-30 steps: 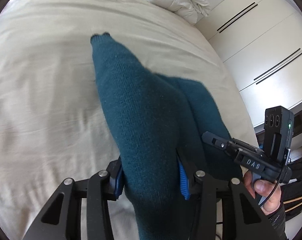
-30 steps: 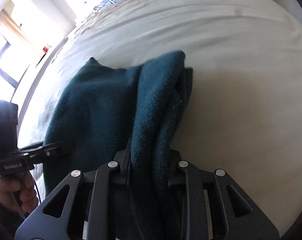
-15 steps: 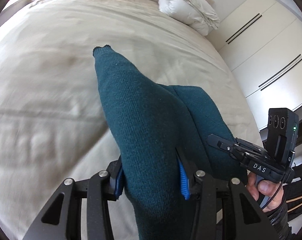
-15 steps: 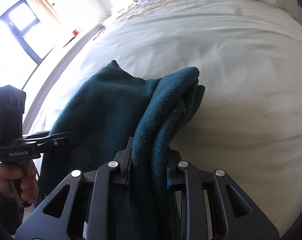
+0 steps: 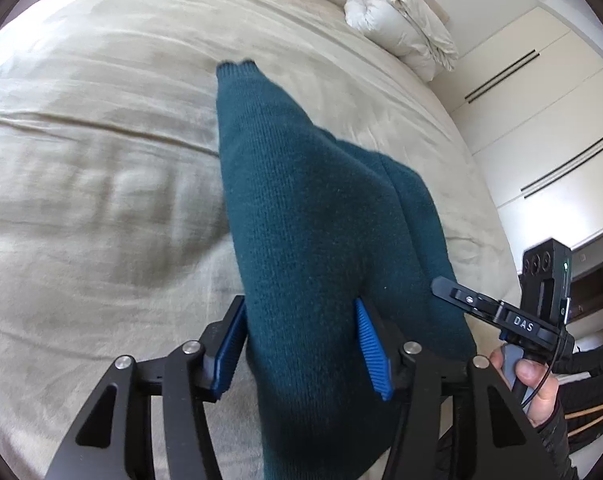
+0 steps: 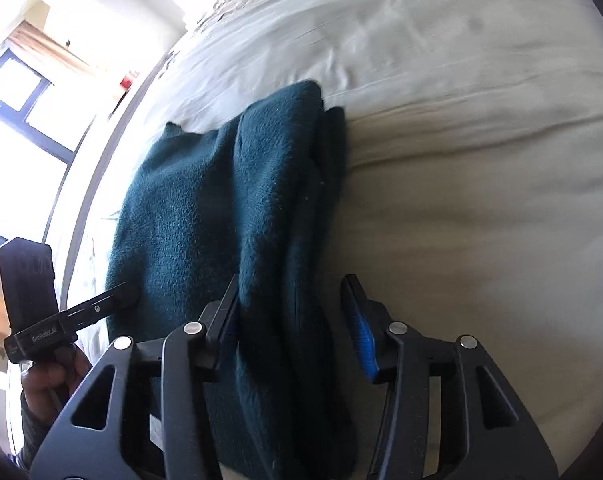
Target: Fold small clothes
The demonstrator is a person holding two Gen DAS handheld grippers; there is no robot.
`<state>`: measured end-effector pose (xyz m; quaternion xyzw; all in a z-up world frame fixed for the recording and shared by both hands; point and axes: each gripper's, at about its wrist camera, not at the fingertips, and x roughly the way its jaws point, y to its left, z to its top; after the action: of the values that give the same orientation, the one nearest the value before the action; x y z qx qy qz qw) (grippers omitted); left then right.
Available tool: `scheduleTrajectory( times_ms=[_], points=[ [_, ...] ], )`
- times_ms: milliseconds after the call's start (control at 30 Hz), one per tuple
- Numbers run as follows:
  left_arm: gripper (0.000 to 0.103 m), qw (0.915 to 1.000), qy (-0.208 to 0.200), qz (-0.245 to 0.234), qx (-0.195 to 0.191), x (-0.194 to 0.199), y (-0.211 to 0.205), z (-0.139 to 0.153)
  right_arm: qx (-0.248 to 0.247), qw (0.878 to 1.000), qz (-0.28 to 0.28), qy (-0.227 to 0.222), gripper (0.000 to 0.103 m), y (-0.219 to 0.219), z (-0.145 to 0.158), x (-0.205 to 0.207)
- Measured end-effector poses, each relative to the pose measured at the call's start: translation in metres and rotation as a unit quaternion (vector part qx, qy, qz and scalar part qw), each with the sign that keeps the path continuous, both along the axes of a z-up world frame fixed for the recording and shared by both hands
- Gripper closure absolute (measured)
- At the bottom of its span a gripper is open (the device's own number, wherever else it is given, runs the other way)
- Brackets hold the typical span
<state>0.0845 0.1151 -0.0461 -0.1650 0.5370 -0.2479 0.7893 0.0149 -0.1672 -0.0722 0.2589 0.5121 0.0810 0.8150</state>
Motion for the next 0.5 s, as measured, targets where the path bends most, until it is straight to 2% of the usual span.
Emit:
scheduleTrajectory(
  times_ms=[167,267,333,400,500],
  points=[
    [0.048,0.998,-0.055,0.027,0.018,-0.009,0.005,0.033,-0.012,0.999,-0.017,-0.045,0.057,-0.009,0.038,-0.024],
    [0.047,0.996,-0.086,0.013,0.023,-0.018,-0.008,0.05,-0.023,0.996,0.008,-0.09,0.057,0.008,0.067,-0.042],
    [0.045,0.995,-0.097,-0.009,0.021,-0.02,-0.023,0.052,-0.009,0.994,0.027,-0.106,0.057,0.019,0.076,-0.048],
    [0.045,0.9949,-0.093,-0.02,0.032,-0.018,-0.034,0.045,0.007,0.993,0.045,-0.108,0.057,0.031,0.074,-0.047],
    [0.045,0.9954,-0.084,-0.023,0.039,-0.015,-0.038,0.026,0.003,0.996,0.055,-0.074,0.057,0.036,0.05,-0.042]
  ],
)
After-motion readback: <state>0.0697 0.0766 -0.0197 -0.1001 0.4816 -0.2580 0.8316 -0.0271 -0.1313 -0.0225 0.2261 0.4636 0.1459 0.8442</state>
